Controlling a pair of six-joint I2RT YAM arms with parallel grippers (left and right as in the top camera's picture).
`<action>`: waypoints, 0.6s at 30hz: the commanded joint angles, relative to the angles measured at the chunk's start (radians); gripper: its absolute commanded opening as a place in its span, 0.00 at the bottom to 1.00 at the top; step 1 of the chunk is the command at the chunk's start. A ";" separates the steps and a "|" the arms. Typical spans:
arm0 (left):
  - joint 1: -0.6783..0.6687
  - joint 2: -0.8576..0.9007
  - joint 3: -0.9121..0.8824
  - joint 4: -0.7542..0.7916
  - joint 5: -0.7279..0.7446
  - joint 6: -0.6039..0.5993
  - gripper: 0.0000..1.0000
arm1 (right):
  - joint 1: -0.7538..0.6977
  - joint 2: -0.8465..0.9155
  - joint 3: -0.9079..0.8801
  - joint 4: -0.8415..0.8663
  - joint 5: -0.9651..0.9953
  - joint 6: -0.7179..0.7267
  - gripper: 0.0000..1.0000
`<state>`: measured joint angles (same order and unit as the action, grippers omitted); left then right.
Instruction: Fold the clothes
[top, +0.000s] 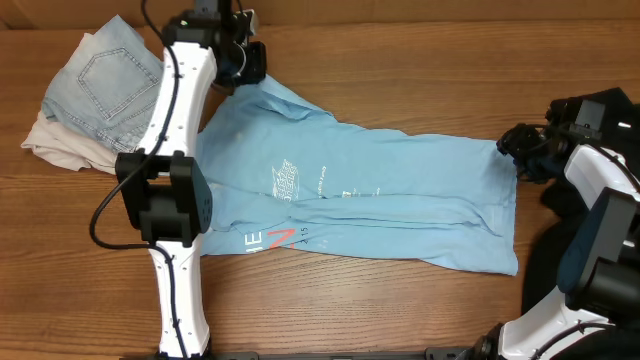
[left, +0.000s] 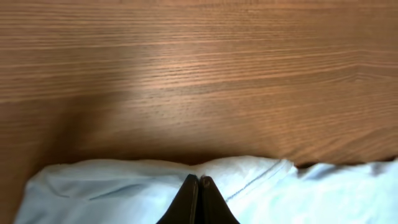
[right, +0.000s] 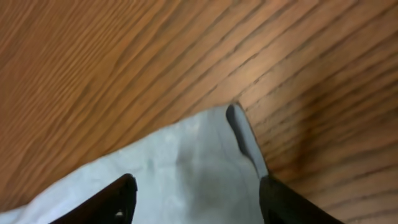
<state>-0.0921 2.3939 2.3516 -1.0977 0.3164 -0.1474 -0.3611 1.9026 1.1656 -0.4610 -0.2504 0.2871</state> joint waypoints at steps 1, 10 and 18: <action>0.003 -0.042 0.103 -0.052 0.012 0.045 0.04 | 0.000 0.066 0.018 0.038 0.033 -0.004 0.68; 0.002 -0.042 0.197 -0.303 -0.118 0.059 0.04 | 0.000 0.119 0.022 0.150 -0.023 -0.034 0.37; 0.010 -0.058 0.198 -0.420 -0.119 0.062 0.04 | 0.000 0.072 0.061 0.075 -0.069 -0.063 0.06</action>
<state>-0.0898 2.3898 2.5217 -1.4948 0.2123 -0.1017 -0.3603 2.0006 1.1889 -0.3637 -0.2928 0.2504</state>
